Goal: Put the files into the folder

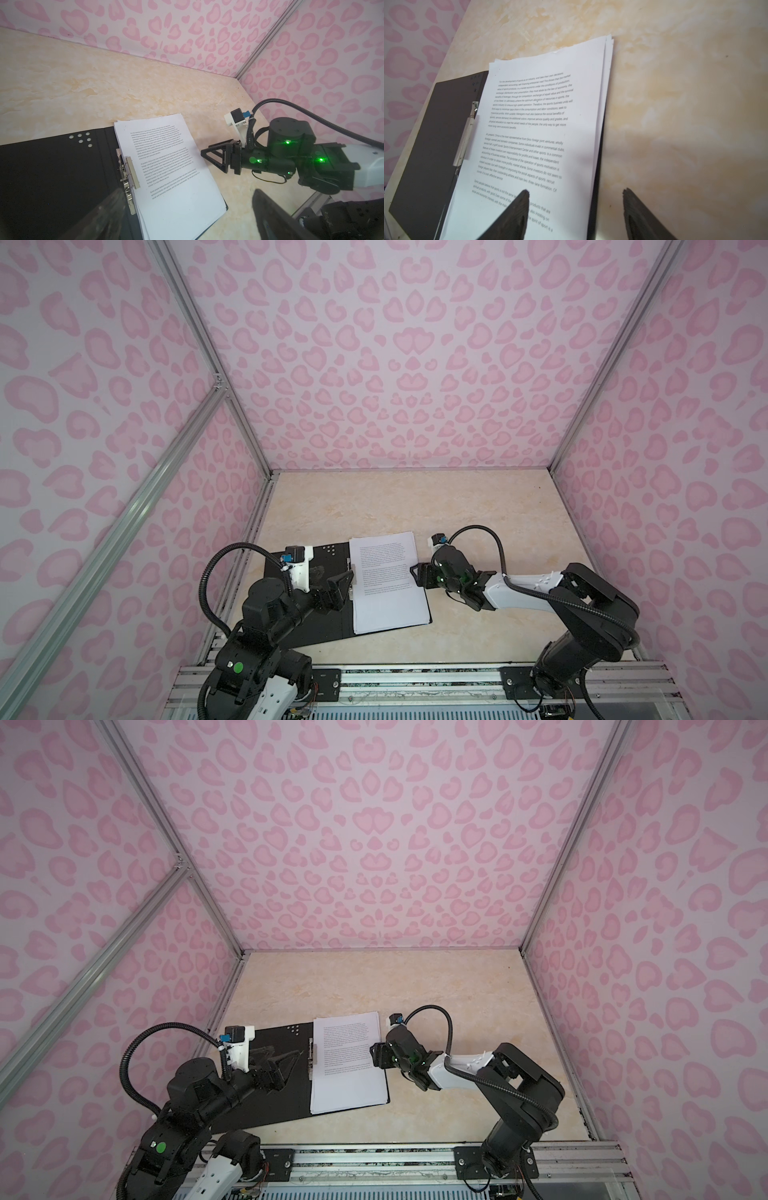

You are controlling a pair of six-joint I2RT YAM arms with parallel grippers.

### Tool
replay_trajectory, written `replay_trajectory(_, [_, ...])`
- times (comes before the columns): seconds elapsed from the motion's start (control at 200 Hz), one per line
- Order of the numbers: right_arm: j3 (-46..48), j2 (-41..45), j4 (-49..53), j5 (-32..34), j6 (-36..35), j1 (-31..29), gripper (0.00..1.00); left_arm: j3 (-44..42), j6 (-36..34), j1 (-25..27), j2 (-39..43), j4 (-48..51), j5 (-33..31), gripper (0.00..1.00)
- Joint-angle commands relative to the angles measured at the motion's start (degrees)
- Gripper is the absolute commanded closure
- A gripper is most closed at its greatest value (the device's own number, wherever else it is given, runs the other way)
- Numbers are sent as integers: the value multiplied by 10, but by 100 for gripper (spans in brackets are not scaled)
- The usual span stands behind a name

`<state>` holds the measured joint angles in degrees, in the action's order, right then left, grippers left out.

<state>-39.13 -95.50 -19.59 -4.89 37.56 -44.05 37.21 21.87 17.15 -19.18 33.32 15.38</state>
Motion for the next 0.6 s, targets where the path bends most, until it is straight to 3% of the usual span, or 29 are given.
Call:
replay_trajectory(0.0, [-22, -34, -19, -51, -4, 21, 29, 5, -5, 0, -1, -1, -1, 3])
replay_trajectory(0.315, [-120, -122, -10, -81, 2, 37, 32, 5, -5, -1, -3, -1, 1, 3])
replay_trajectory(0.595, [-137, -145, -12, -77, 7, 38, 34, 4, -6, -1, -3, -2, 4, 3])
